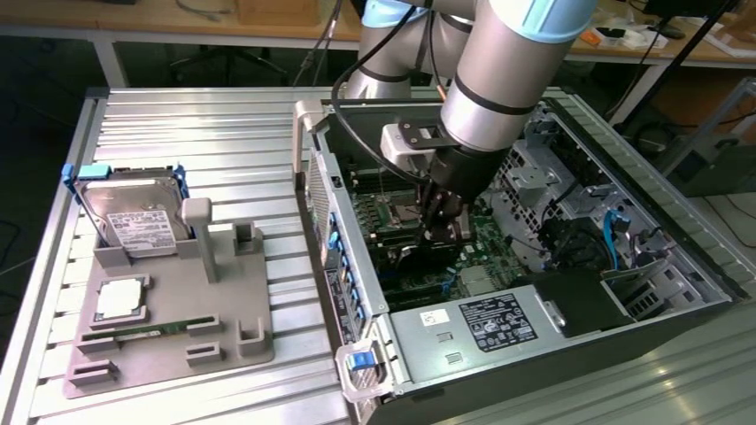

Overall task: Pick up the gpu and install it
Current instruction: 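Press down on the gpu until it lock into place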

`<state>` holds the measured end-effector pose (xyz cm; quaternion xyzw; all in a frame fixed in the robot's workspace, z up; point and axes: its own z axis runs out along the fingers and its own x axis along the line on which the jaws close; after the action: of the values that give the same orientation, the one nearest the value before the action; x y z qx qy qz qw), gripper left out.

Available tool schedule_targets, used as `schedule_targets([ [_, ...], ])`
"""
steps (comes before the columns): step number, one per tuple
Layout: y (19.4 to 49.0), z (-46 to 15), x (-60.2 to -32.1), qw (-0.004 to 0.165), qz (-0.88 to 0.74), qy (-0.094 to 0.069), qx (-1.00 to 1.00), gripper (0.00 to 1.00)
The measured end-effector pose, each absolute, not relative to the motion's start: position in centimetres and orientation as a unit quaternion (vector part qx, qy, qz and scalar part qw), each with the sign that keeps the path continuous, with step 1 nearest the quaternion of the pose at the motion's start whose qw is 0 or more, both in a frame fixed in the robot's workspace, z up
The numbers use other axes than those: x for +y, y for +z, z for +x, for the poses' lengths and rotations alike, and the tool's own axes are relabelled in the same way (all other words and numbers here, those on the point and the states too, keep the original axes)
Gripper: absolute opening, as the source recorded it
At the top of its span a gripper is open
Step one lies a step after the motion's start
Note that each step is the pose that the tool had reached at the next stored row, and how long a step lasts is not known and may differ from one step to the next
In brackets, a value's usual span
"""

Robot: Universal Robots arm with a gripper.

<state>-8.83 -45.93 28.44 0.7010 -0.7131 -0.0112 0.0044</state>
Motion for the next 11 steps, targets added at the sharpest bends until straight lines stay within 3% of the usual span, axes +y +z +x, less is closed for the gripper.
schedule_targets([
  [11,27.92,-8.91,-45.85,0.005,0.701,-0.012,-0.713,0.11],
])
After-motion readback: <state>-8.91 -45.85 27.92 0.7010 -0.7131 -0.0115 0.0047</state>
